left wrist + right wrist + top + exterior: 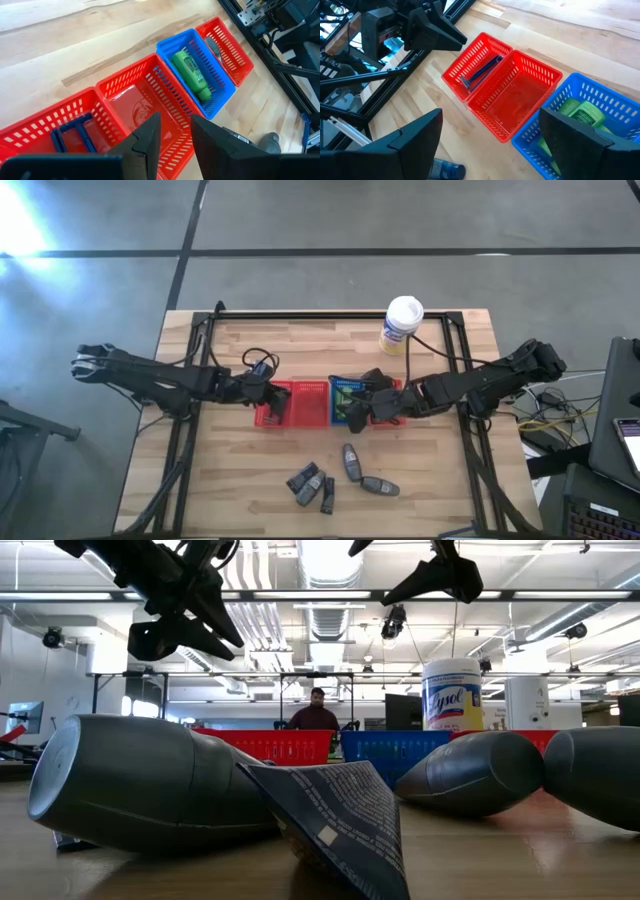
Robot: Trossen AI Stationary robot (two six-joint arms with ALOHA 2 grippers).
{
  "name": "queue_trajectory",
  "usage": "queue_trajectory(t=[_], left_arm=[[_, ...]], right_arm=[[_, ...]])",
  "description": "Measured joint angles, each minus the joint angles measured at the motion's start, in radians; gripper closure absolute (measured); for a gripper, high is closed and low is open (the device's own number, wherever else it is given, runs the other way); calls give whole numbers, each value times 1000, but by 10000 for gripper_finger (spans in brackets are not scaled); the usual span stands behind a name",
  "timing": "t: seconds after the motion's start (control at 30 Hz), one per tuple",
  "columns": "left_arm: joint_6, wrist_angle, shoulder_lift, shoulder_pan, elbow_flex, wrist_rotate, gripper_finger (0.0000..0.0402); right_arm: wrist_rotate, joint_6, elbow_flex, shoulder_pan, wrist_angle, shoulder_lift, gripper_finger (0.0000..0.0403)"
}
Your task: Pick & Place Travel size toiletries
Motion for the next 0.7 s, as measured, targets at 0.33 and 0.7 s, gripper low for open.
queue_trajectory(t=[0.33, 0.7], left_arm=[[0, 0, 0, 0, 0, 0, 291], [-1, 0, 0, -1, 0, 1, 291]], right_arm=[[0, -1, 0, 0, 0, 0, 48], [-1, 3, 0, 0, 0, 0, 58]])
